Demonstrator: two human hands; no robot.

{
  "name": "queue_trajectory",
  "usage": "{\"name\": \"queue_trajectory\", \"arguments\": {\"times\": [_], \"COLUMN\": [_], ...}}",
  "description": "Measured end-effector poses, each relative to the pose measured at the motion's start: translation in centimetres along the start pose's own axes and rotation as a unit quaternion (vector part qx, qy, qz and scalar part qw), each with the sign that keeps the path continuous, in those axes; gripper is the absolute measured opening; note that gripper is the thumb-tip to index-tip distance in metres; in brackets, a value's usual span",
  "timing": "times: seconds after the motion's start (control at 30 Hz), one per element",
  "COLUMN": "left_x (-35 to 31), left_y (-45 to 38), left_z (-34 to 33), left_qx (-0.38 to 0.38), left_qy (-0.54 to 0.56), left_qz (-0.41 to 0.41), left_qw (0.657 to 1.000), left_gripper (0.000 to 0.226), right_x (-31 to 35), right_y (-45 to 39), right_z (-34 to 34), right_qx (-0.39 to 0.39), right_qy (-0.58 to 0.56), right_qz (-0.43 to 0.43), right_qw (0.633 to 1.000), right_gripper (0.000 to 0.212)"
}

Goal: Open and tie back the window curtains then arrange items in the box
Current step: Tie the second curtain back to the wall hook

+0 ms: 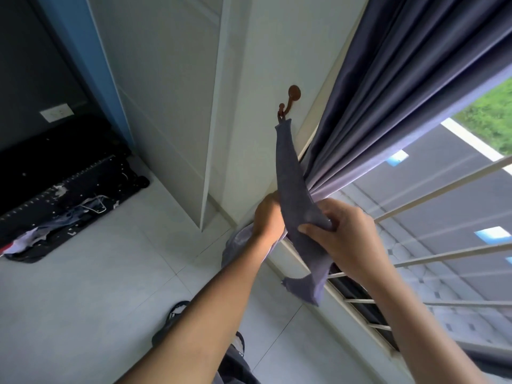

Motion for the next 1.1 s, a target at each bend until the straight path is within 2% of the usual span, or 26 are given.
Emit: {"name": "queue_trajectory", "arguments": {"times": [0.03,0.13,0.33,0.43,0.53,0.6,0.73,0.8,0.83,0.93,1.0,1.1], "left_x": [-0.6,-1.1,-2.0,-1.3,-1.2,-1.1,-0.9,-0.7,-0.5,-0.4,-0.6,-0.9], "left_y": [-0.1,-0.3,0.9,1.1,1.4,1.5,2.1,2.2,2.2,2.6,2.7,2.9], "left_z": [0.2,0.5,0.2,0.5,1.1,1.1,0.7,0.8,0.8,1.3,1.5,1.6], "left_qx": [0.002,0.011,0.061,0.061,0.059,0.066,0.079,0.074,0.071,0.074,0.074,0.079], "left_qy": [-0.027,-0.019,-0.010,0.003,0.000,0.000,-0.007,-0.012,-0.012,-0.012,-0.005,-0.005], "left_qz": [-0.021,-0.042,-0.085,-0.085,-0.077,-0.074,-0.079,-0.077,-0.077,-0.064,-0.060,-0.044], "left_qw": [0.999,0.999,0.994,0.995,0.995,0.995,0.994,0.994,0.994,0.995,0.995,0.996], "left_gripper": [0.030,0.027,0.024,0.019,0.021,0.022,0.021,0.019,0.018,0.020,0.021,0.020], "right_x": [0.1,-2.0,-8.4,-9.6,-10.3,-10.5,-11.2,-12.8,-12.9,-11.1,-10.6,-10.4], "right_y": [-0.1,-0.8,-4.4,-5.7,-6.4,-6.5,-6.2,-6.7,-6.7,-5.7,-4.9,-4.3], "right_z": [0.6,0.8,-1.4,-1.6,-2.3,-3.0,-5.0,-6.8,-7.2,-8.2,-8.9,-9.4], "right_qx": [-0.017,-0.079,-0.092,-0.112,-0.056,-0.021,-0.047,-0.068,-0.079,-0.066,-0.040,-0.018], "right_qy": [0.037,0.143,0.228,0.185,0.118,0.040,-0.108,-0.204,-0.247,-0.357,-0.384,-0.342], "right_qz": [0.024,0.078,0.030,-0.024,-0.145,-0.218,-0.334,-0.351,-0.354,-0.336,-0.317,-0.242], "right_qw": [0.999,0.983,0.969,0.976,0.981,0.975,0.935,0.911,0.899,0.869,0.866,0.908], "right_gripper": [0.012,0.012,0.014,0.019,0.038,0.033,0.014,0.042,0.047,0.009,0.012,0.020]}}
Point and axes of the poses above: each hand's wrist, its own y-axis away from the middle knuckle, its own z-axis out of the back of the hand, x = y × z, the point moved 6 cm from there along -y, towards the middle knuckle, and after that the axes turned 12 degrees about -x, right-handed, at the moved point
